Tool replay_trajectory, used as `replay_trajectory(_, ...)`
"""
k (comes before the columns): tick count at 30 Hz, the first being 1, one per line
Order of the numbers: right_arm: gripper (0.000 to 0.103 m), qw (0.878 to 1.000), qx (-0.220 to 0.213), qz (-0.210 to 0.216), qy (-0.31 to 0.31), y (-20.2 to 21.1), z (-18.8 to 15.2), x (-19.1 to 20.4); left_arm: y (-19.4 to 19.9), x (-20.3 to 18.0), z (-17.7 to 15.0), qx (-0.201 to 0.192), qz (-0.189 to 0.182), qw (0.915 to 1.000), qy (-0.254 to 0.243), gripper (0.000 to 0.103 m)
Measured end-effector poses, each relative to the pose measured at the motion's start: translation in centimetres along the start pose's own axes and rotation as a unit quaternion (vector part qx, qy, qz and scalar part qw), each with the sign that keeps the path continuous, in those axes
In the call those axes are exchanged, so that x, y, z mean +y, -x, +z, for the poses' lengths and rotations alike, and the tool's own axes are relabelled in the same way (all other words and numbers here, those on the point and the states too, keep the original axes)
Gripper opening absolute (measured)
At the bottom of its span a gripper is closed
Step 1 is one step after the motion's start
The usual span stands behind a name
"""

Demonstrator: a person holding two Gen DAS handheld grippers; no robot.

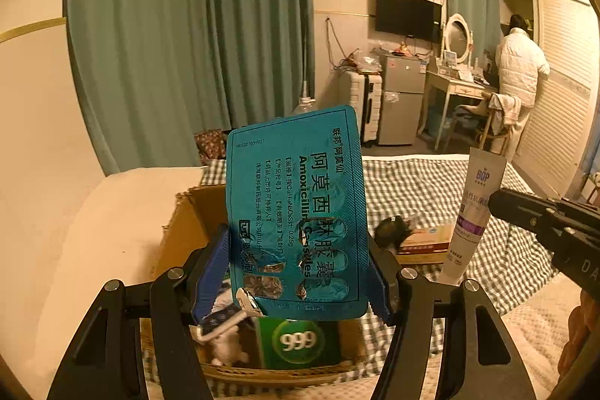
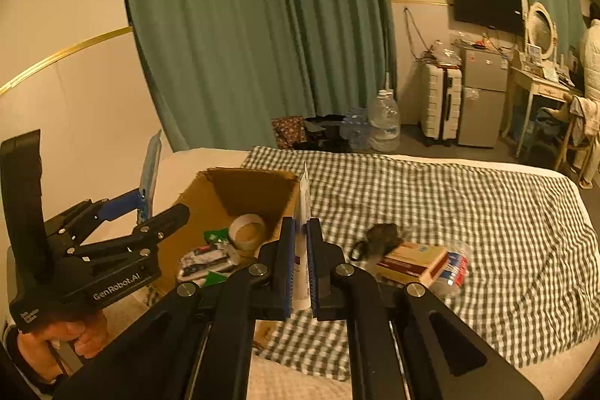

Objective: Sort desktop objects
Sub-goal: 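Lift the blister pack and toothpaste tube and carry both over the box, then lower the blister pack and tube into the box and open both tools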

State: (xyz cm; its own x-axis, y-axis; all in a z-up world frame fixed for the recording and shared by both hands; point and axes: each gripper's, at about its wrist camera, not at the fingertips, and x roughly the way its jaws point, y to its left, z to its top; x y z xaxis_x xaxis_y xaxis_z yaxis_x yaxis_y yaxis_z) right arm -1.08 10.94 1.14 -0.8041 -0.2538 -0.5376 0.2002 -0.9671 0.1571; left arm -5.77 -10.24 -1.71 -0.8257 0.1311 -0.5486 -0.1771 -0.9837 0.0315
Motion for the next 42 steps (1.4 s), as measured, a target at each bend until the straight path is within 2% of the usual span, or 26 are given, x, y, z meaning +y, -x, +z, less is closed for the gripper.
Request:
replay_trajectory(7, 0.005, 0.999, 0.004, 0.027, 0.02, -2.2, 0.8, 3.1, -0.9, 3.0, -0.5, 0.011, 0.019, 0.9997, 0.004, 0.066)
replay_trajectory(10, 0.001, 0.999, 0.009, 0.038, 0.028, -3.5, 1.0, 4.6, -1.5, 4.2, -0.9, 0.017, 0.025, 0.9995, 0.005, 0.066)
replay_trajectory(16, 0.001, 0.997, 0.026, 0.054, 0.042, -6.7, 1.0, 6.8, -3.3, 6.2, -1.9, 0.045, 0.031, 0.9982, 0.023, 0.066)
replay_trajectory(27, 0.001, 0.994, 0.081, 0.064, 0.038, -12.2, -0.9, 7.3, -7.3, 7.7, -3.1, 0.109, 0.034, 0.992, 0.053, 0.066)
replay_trajectory(31, 0.001, 0.993, 0.09, 0.066, 0.036, -13.0, -1.5, 7.0, -8.4, 7.9, -3.7, 0.133, 0.039, 0.9884, 0.061, 0.066)
replay_trajectory(35, 0.001, 0.993, 0.098, 0.065, 0.032, -13.8, -1.7, 6.7, -8.8, 8.0, -4.0, 0.144, 0.042, 0.9864, 0.066, 0.068)
replay_trajectory(37, 0.001, 0.992, 0.1, 0.066, 0.029, -13.9, -1.8, 6.8, -8.8, 7.8, -4.1, 0.146, 0.047, 0.9862, 0.063, 0.076)
replay_trajectory(38, 0.001, 0.992, 0.101, 0.065, 0.029, -13.9, -1.9, 6.7, -8.7, 7.7, -4.0, 0.145, 0.05, 0.9862, 0.062, 0.082)
replay_trajectory(39, 0.001, 0.992, 0.104, 0.063, 0.028, -14.0, -1.9, 6.6, -8.7, 7.6, -4.0, 0.144, 0.053, 0.9863, 0.061, 0.084)
replay_trajectory(42, 0.001, 0.992, 0.107, 0.061, 0.025, -14.1, -2.1, 6.3, -8.6, 7.4, -3.9, 0.144, 0.058, 0.9863, 0.058, 0.084)
